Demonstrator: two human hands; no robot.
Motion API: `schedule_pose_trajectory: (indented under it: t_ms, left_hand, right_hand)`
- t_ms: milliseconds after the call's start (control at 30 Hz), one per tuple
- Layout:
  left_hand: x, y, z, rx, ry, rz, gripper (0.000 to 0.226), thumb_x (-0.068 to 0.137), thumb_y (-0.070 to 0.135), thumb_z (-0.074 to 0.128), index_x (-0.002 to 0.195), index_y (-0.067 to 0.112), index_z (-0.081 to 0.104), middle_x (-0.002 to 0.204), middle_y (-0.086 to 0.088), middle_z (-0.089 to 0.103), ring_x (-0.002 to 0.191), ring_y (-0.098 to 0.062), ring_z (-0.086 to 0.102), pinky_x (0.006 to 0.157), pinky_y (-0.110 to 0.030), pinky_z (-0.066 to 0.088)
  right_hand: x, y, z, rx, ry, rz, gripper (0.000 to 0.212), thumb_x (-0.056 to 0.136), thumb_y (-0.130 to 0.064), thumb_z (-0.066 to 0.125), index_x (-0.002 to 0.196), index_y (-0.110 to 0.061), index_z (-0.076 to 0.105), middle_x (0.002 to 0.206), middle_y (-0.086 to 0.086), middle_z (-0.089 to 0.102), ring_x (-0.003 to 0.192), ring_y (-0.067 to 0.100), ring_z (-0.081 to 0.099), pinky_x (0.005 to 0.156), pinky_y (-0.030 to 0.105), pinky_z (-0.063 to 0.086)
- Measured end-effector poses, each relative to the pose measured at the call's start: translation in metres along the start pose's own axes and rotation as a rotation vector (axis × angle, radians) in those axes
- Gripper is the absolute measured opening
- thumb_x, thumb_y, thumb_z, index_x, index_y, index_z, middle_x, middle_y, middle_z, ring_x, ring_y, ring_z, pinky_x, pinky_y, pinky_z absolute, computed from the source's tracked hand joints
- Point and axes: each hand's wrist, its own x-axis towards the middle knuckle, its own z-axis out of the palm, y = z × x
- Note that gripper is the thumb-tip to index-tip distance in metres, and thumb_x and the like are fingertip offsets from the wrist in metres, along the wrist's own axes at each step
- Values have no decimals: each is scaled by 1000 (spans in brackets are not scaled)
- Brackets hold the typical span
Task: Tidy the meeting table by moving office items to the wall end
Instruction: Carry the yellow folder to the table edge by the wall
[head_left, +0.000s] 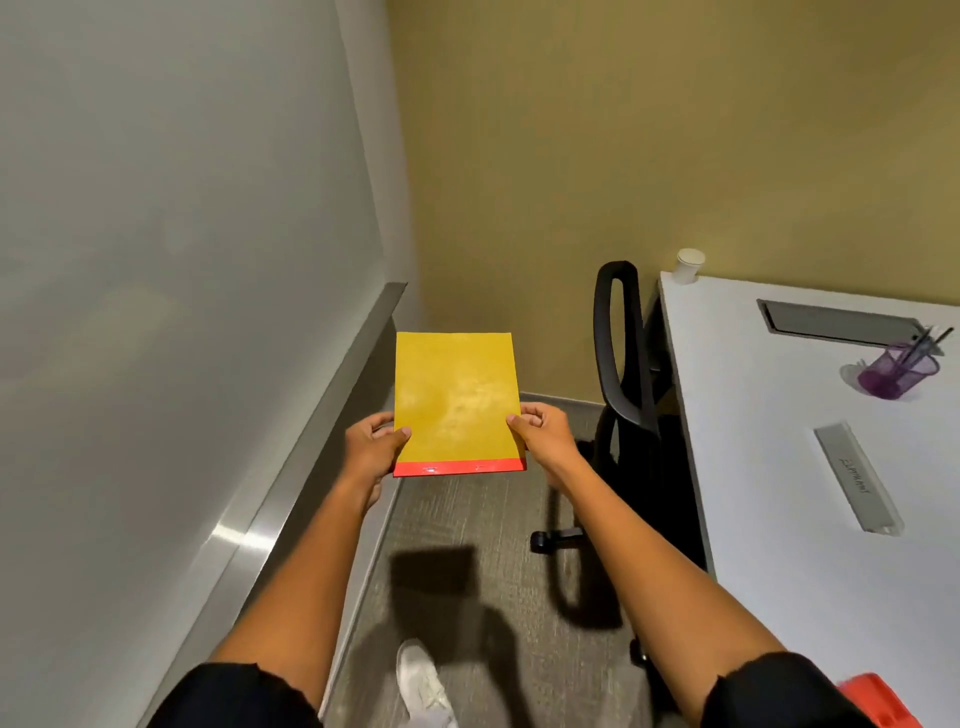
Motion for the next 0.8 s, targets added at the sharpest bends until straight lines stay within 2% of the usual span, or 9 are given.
schedule_pose_trajectory:
  t_ms: [133, 267, 400, 467, 567, 667, 733, 800]
  left_hand:
    - [79, 40, 4, -4, -102, 18, 37, 91, 0, 59, 127, 1, 54, 113, -23, 67, 74, -20, 67, 49, -23, 54]
    - [144, 75, 18, 9, -180, 27, 37, 90, 0, 60, 127, 1, 55, 109, -22, 68, 71, -16, 69, 51, -22, 54]
    - [202, 108, 43, 16, -239, 47, 37, 90, -1, 60, 126, 0, 55, 101, -16, 69, 63, -10, 70, 50, -22, 54]
    - [231, 126, 61, 29, -272, 63, 36, 90, -1, 60, 126, 0, 55, 102, -16, 69, 63, -9, 70, 51, -22, 54]
    - [279, 160, 96, 28, -330, 93, 34, 90, -2, 58, 124, 2, 56, 98, -13, 69, 63, -8, 70, 54, -22, 55]
    - [326, 198, 140, 50, -397, 149, 30, 91, -1, 58, 120, 2, 59, 83, -2, 73, 67, -11, 68, 64, -24, 53]
    - [354, 222, 178, 59, -444, 183, 28, 91, 0, 58, 119, 4, 60, 75, 4, 74, 62, -7, 68, 58, -21, 53]
    - [375, 244, 217, 65, -492, 194, 29, 92, 1, 57, 120, 4, 59, 88, -3, 74, 62, -6, 69, 53, -20, 53]
  right_hand:
    - [59, -33, 11, 43, 69, -4, 14, 93, -7, 58, 106, -7, 66, 88, 11, 65, 86, 20, 61, 83, 39, 53]
    - [107, -61, 13, 36, 150, -20, 10, 93, -10, 61, 97, -17, 67, 89, 7, 70, 87, 19, 65, 83, 38, 53]
    - [156, -87, 5, 22, 231, -48, 16, 92, -10, 62, 107, -7, 66, 78, -2, 68, 77, 11, 62, 71, 27, 51]
    - [181, -102, -2, 11, 277, -65, 20, 92, -9, 62, 111, -3, 65, 75, -4, 65, 74, 8, 59, 71, 25, 48]
    - [227, -126, -19, 19, 357, -94, 23, 91, -12, 63, 113, -5, 64, 70, -8, 61, 71, 5, 56, 75, 25, 47]
    - [276, -155, -48, 33, 408, -144, 22, 92, -13, 63, 112, -4, 64, 72, -5, 63, 72, 8, 57, 73, 25, 48]
    - [309, -174, -75, 40, 438, -166, 26, 92, -13, 63, 117, -4, 62, 83, 1, 67, 81, 12, 62, 77, 27, 50]
    - [336, -187, -106, 52, 486, -165, 30, 92, -14, 64, 119, -4, 61, 91, 3, 68, 84, 13, 63, 77, 27, 51]
